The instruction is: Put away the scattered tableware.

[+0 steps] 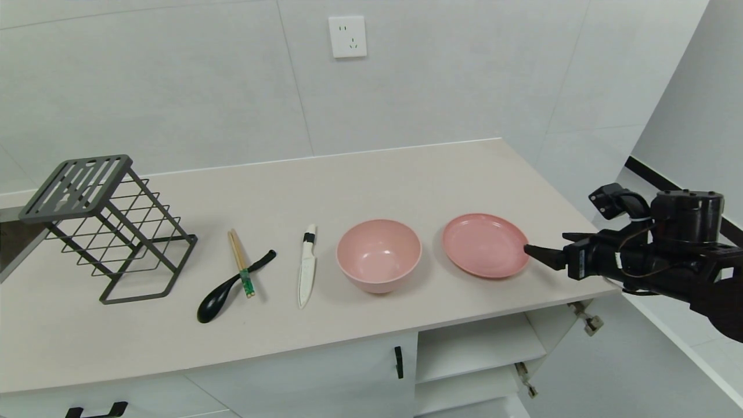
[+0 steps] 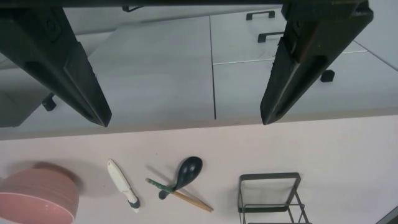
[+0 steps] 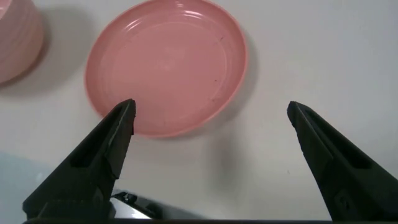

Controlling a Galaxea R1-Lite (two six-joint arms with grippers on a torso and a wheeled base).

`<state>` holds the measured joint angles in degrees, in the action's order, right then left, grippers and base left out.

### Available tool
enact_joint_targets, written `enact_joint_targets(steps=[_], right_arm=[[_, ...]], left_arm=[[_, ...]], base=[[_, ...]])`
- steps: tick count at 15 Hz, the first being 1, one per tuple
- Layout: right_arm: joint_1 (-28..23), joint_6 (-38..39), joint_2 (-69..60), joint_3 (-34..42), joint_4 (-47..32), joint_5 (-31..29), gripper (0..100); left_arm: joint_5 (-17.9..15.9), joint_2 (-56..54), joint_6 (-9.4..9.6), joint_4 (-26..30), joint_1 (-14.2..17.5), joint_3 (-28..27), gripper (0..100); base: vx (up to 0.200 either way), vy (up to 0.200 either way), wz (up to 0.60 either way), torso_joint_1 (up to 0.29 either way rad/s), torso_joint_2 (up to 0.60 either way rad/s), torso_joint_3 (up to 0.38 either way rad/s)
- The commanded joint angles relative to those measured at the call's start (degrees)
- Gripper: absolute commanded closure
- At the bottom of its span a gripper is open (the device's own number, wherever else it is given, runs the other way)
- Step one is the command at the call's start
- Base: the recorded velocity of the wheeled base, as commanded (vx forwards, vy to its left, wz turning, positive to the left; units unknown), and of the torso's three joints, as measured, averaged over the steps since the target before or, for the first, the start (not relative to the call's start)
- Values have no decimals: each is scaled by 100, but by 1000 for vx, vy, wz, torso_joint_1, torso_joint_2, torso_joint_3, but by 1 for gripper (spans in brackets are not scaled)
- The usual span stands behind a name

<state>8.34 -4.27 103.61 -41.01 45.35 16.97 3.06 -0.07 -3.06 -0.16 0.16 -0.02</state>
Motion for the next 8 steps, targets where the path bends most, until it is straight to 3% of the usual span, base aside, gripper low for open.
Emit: enact_joint_targets(steps=[1, 8], right_arm=[[142, -4, 573, -355, 0, 8, 0], [212, -4, 1671, -1550, 0, -97, 0]], left_arm=[[2, 7, -2, -2, 2, 2, 0], [2, 7, -10, -2, 2, 2, 0]], base=[[0, 0, 0, 0, 0, 0], [0, 0, 0, 0, 0, 0]])
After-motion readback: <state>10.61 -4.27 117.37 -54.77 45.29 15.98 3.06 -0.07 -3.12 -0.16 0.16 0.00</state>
